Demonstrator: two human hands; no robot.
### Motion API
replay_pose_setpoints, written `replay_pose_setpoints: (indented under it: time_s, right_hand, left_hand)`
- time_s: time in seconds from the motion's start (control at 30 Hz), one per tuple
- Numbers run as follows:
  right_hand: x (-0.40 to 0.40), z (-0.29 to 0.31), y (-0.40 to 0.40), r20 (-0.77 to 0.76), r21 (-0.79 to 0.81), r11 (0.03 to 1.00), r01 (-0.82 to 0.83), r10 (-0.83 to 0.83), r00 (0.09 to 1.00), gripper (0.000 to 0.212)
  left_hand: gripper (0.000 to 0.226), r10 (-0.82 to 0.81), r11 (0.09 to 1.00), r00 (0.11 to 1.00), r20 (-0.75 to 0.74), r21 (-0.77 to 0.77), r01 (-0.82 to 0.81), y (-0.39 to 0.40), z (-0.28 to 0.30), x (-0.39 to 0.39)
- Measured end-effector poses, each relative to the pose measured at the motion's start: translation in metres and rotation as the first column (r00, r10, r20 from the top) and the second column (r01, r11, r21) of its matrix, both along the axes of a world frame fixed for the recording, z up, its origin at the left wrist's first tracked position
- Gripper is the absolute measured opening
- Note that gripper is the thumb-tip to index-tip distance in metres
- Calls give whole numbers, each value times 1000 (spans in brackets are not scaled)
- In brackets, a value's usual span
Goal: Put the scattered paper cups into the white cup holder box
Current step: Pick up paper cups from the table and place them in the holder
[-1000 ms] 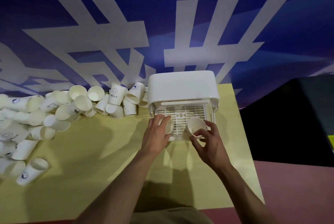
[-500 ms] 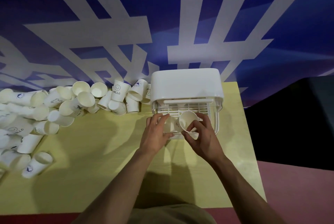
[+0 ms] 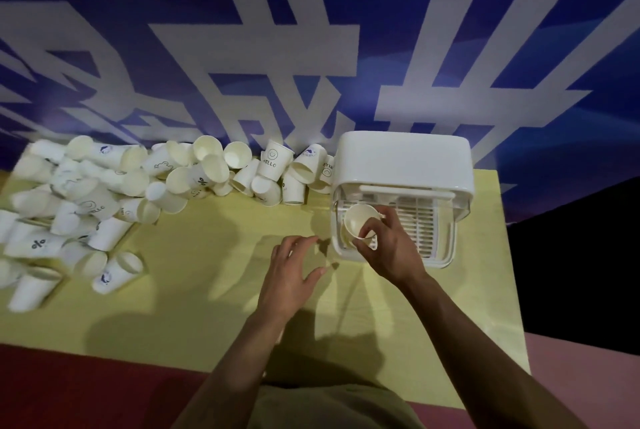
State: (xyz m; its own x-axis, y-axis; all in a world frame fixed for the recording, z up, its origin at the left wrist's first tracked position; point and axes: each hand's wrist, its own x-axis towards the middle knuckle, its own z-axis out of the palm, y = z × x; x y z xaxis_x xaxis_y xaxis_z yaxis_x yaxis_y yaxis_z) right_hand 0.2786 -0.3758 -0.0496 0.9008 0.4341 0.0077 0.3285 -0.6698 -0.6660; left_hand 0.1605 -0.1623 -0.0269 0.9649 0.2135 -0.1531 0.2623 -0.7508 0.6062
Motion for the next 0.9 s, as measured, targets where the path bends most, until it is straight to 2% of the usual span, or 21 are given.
replay_pose_setpoints:
  time_s: [0.27,0.5,0.67,0.9]
  right_hand:
    - [-10,-7,0,15,-94,995,-24,26,1000,48]
    - [-40,18,14,138,-113,994,7,9,990,52]
    - [-63,41,67,167,-47,997,-61,68,984,45]
    - [-85,52,179,171,-57,978,-200,207,963,45]
  left_hand:
    - [63,52,998,999,3,-35,-52,23,3,-19]
    - [62,86,993,996,12,-82,-85,49,7,-41]
    - [61,172,978,985,4,-120,-171,99,8,-68]
    - [61,407,913,913,-11,-27,-408,223,1,-127]
